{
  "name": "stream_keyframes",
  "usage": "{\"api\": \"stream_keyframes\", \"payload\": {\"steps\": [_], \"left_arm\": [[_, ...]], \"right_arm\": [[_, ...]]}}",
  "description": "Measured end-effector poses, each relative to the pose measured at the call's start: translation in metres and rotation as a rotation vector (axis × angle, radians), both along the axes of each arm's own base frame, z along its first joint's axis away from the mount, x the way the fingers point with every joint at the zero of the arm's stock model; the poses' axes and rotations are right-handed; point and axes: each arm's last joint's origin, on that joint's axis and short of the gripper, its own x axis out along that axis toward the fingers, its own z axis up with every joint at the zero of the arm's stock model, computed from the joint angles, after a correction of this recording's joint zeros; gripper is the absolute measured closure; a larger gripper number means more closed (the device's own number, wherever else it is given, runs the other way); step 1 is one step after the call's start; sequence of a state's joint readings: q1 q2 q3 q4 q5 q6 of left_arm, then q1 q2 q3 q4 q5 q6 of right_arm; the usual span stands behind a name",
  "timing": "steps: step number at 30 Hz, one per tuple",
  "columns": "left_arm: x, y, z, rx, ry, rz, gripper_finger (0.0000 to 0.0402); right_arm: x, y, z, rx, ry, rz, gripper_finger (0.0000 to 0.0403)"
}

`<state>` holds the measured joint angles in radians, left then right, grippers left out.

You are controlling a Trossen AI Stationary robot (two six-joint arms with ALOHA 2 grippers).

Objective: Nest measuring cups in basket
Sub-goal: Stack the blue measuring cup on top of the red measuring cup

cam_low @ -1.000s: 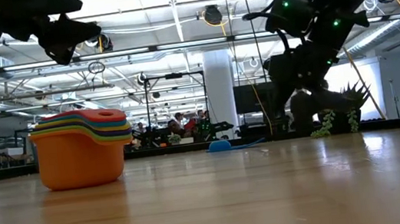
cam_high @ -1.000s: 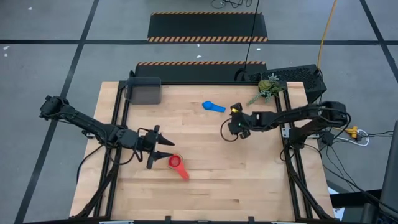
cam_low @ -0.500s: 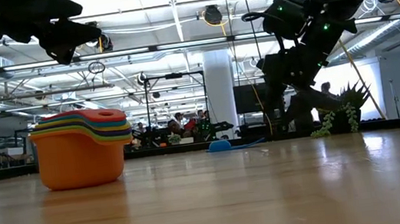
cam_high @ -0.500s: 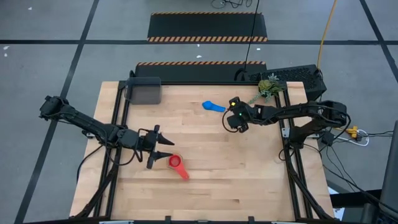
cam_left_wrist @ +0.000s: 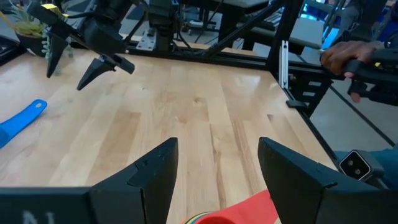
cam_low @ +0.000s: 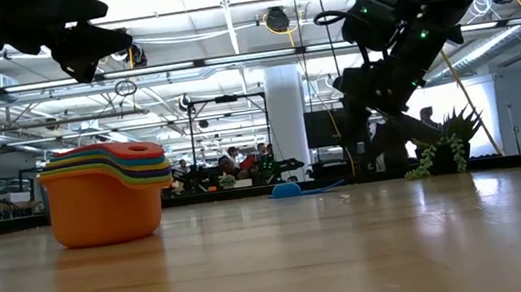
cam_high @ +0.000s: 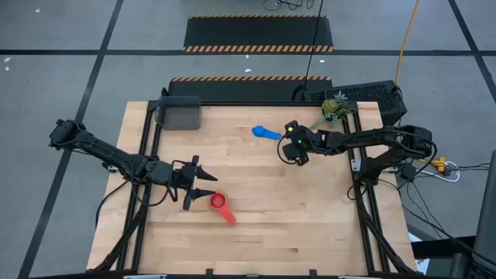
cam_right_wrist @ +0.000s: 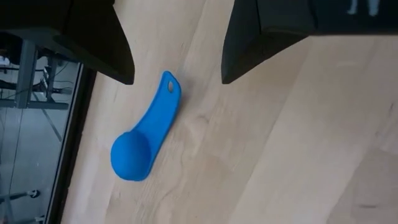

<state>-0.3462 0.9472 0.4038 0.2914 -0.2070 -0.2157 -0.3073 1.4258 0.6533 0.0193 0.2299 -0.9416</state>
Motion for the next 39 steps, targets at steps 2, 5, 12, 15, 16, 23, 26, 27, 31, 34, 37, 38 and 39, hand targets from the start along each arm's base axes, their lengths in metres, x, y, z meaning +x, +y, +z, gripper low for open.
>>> {"api": "stream_keyframes", "payload": {"steps": [2, 5, 12, 15, 16, 23, 26, 27, 31, 34, 37, 38, 39], "left_arm": [[0.0, 0.0, 0.0, -0.001, -0.001, 0.0, 0.0176], [0.0, 0.0, 0.0, -0.002, -0.001, 0.001, 0.0176], [0.0, 0.0, 0.0, 0.002, -0.002, 0.003, 0.0176], [0.0, 0.0, 0.0, 0.002, -0.002, 0.003, 0.0176], [0.0, 0.0, 0.0, 0.002, -0.003, 0.003, 0.0176], [0.0, 0.0, 0.001, 0.0, -0.005, 0.004, 0.0176], [0.0, 0.0, 0.001, 0.001, -0.006, 0.004, 0.0176], [0.0, 0.0, 0.001, 0.001, -0.006, 0.004, 0.0176], [0.0, 0.0, 0.001, 0.006, -0.007, 0.002, 0.0176], [0.0, 0.0, 0.001, 0.013, -0.008, 0.001, 0.0176], [0.0, 0.0, 0.001, 0.02, -0.008, -0.001, 0.0176], [0.0, 0.0, 0.001, 0.02, -0.008, -0.001, 0.0176], [0.0, 0.0, 0.001, 0.02, -0.008, -0.001, 0.0176]], "right_arm": [[0.001, 0.0, 0.001, 0.001, -0.011, -0.003, 0.0167], [0.001, 0.0, 0.001, -0.002, -0.015, 0.001, 0.0167], [0.002, -0.001, -0.001, -0.015, 0.0, 0.017, 0.0167], [0.004, -0.001, -0.01, -0.022, 0.045, 0.038, 0.0167], [0.005, -0.002, -0.013, -0.028, 0.06, 0.049, 0.0167], [0.017, -0.006, -0.031, -0.115, 0.08, 0.098, 0.0167], [0.019, -0.009, -0.036, -0.147, 0.096, 0.129, 0.0167], [0.019, -0.011, -0.037, -0.161, 0.105, 0.142, 0.0167], [0.02, -0.017, -0.041, -0.195, 0.128, 0.164, 0.0174], [0.019, -0.024, -0.042, -0.201, 0.118, 0.15, 0.019], [0.017, -0.03, -0.042, -0.221, 0.125, 0.143, 0.0206], [0.016, -0.032, -0.042, -0.225, 0.129, 0.139, 0.021], [0.015, -0.034, -0.042, -0.229, 0.131, 0.136, 0.0214]]}}
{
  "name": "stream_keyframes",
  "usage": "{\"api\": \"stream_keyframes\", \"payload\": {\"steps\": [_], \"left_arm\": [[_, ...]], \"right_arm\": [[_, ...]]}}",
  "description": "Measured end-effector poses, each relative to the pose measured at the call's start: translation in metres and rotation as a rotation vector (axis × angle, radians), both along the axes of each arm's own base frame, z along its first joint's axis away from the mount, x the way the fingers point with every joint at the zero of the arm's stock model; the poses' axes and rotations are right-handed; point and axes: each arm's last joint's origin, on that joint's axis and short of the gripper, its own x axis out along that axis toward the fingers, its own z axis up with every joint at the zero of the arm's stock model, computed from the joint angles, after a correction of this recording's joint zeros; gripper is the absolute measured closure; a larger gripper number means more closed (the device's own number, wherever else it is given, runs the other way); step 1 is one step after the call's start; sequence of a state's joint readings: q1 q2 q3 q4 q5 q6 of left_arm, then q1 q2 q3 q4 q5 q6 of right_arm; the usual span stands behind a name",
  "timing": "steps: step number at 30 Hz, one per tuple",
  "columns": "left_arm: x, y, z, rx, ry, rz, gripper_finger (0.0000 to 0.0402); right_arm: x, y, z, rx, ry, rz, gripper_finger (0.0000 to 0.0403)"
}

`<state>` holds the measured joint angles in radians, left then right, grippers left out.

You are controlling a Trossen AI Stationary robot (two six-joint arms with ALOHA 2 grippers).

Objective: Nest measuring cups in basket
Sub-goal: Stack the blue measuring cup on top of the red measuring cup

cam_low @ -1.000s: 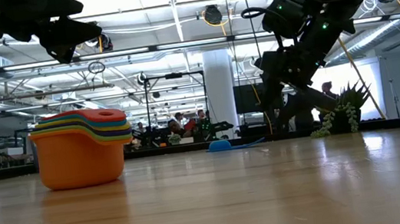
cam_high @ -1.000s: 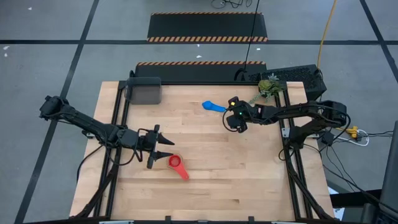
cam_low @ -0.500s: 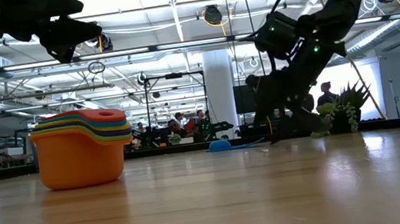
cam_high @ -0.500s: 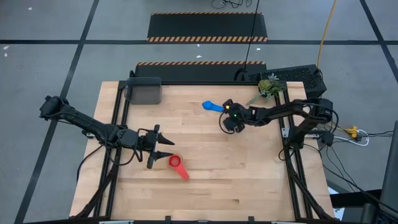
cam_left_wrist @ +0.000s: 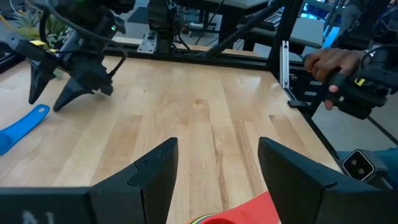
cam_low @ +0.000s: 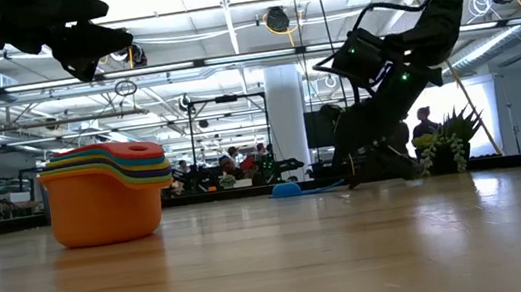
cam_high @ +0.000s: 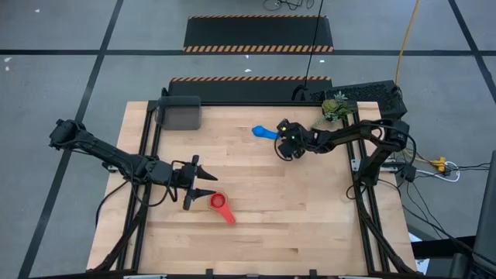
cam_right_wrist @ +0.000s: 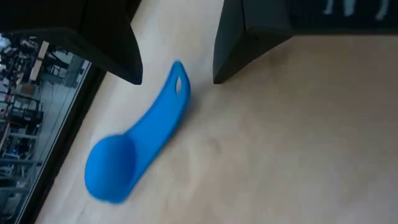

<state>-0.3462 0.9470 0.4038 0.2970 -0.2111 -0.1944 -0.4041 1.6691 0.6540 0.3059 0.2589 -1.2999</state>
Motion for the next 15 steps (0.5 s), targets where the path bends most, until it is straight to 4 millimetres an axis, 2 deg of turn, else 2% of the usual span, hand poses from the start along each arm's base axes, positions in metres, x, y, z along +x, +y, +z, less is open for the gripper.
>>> {"api": "stream_keyframes", "payload": {"steps": [15], "left_arm": [[0.0001, 0.0, 0.0001, 0.009, -0.002, -0.002, 0.0176]], "right_arm": [[-0.0013, -0.0062, 0.001, 0.009, -0.015, 0.037, 0.025]]}}
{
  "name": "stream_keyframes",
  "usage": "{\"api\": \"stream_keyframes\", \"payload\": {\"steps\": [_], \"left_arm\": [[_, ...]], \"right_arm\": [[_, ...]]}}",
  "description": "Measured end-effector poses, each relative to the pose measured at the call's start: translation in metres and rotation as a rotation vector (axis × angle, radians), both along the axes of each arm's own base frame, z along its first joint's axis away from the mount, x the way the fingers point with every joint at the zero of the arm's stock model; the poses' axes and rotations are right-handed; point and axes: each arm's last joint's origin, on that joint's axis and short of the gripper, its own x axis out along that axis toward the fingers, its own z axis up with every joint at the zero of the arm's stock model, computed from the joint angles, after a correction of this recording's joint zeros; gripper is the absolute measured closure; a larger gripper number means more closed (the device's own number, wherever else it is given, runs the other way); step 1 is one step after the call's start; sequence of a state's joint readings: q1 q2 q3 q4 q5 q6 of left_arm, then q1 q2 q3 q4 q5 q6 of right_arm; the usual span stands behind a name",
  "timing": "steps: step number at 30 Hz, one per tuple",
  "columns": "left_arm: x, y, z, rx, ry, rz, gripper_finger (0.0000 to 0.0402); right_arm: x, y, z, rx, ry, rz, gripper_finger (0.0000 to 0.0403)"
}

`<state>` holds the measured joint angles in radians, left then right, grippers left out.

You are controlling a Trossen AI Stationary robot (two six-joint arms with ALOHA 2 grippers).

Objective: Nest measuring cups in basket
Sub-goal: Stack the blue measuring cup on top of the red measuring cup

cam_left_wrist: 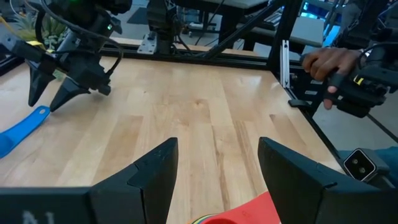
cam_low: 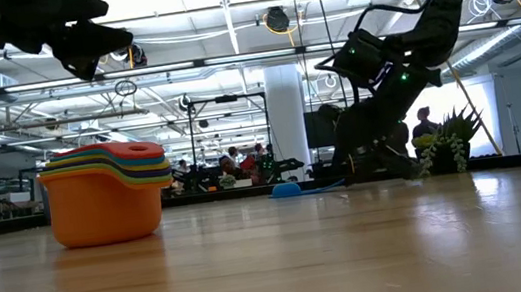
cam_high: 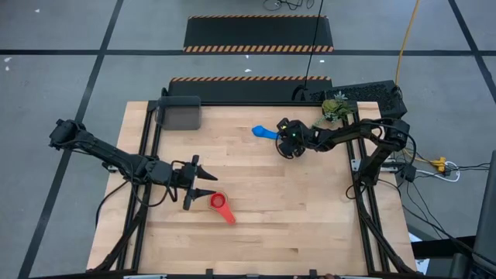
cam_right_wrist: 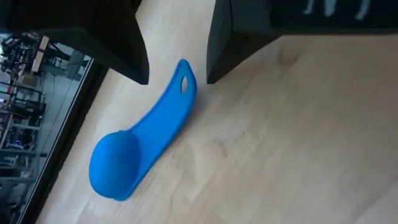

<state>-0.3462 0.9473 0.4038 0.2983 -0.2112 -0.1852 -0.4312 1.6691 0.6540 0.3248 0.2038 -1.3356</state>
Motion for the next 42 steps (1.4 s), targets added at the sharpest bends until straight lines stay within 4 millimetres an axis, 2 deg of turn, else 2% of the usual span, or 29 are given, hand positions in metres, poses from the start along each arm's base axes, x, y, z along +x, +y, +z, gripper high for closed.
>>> {"api": "stream_keyframes", "payload": {"steps": [9, 18, 25, 33, 38, 42], "left_arm": [[0.0, 0.0, 0.002, -0.007, -0.02, 0.0, 0.0176], [0.0, 0.0, 0.002, -0.007, -0.02, 0.0, 0.0176], [0.0, 0.0, 0.002, 0.0, -0.021, -0.002, 0.0176], [0.0, 0.0, 0.002, 0.0, -0.02, -0.001, 0.0176], [0.0, 0.0, 0.002, 0.0, -0.021, -0.001, 0.0176], [0.0, 0.0, 0.002, 0.0, -0.02, -0.001, 0.0176]], "right_arm": [[-0.001, -0.003, -0.001, 0.02, -0.001, 0.03, 0.03], [0.004, -0.005, -0.013, -0.001, 0.003, 0.053, 0.0335], [0.007, -0.007, -0.014, -0.023, -0.031, 0.047, 0.0395], [0.012, -0.002, -0.012, -0.049, -0.072, 0.014, 0.0401], [0.019, 0.013, -0.006, -0.012, -0.151, 0.012, 0.0402], [0.024, 0.026, 0.008, -0.023, -0.224, -0.022, 0.0402]]}}
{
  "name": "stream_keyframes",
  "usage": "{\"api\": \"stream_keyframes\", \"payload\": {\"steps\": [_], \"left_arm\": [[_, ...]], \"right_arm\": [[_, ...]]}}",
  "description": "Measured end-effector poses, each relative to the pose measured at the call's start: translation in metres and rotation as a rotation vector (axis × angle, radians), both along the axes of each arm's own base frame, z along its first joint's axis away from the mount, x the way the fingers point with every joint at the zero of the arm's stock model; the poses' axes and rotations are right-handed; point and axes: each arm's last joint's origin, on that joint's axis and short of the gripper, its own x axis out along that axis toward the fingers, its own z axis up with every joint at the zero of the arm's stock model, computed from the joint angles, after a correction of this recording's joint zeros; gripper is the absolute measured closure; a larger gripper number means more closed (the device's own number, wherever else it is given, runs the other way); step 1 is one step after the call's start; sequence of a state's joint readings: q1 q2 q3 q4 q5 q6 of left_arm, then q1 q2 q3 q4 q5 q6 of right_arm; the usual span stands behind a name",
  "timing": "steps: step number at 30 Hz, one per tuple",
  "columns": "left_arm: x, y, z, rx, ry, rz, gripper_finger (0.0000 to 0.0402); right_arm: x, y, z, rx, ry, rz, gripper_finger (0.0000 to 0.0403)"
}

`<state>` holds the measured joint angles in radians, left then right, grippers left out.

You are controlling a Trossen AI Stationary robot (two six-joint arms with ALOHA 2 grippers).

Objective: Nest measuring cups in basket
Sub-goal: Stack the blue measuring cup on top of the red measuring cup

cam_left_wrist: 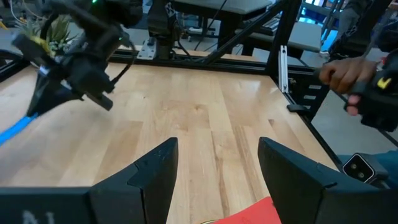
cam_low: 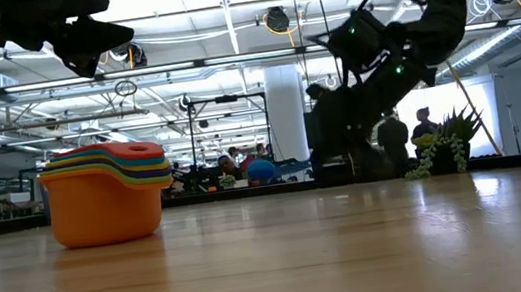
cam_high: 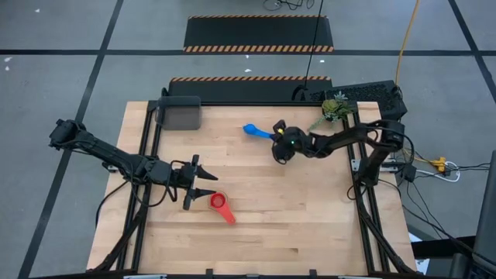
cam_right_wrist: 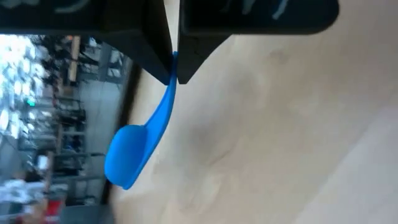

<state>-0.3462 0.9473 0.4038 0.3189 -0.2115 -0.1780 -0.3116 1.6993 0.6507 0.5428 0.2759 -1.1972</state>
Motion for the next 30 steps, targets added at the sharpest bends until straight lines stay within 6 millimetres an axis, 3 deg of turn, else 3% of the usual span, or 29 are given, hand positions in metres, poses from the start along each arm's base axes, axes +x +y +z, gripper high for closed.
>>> {"api": "stream_keyframes", "payload": {"steps": [12, 22, 30], "left_arm": [[0.0, 0.0, 0.002, -0.01, -0.02, 0.022, 0.0176], [0.002, 0.002, 0.011, -0.003, -0.118, 0.075, 0.0176], [0.002, 0.002, 0.018, -0.03, -0.187, 0.077, 0.0176]], "right_arm": [[0.001, 0.05, 0.053, 0.142, -0.309, -0.096, 0.0402], [-0.013, 0.103, 0.093, 0.456, -0.584, -0.106, 0.0403], [-0.021, 0.138, 0.105, 0.742, -0.68, -0.05, 0.0403]]}}
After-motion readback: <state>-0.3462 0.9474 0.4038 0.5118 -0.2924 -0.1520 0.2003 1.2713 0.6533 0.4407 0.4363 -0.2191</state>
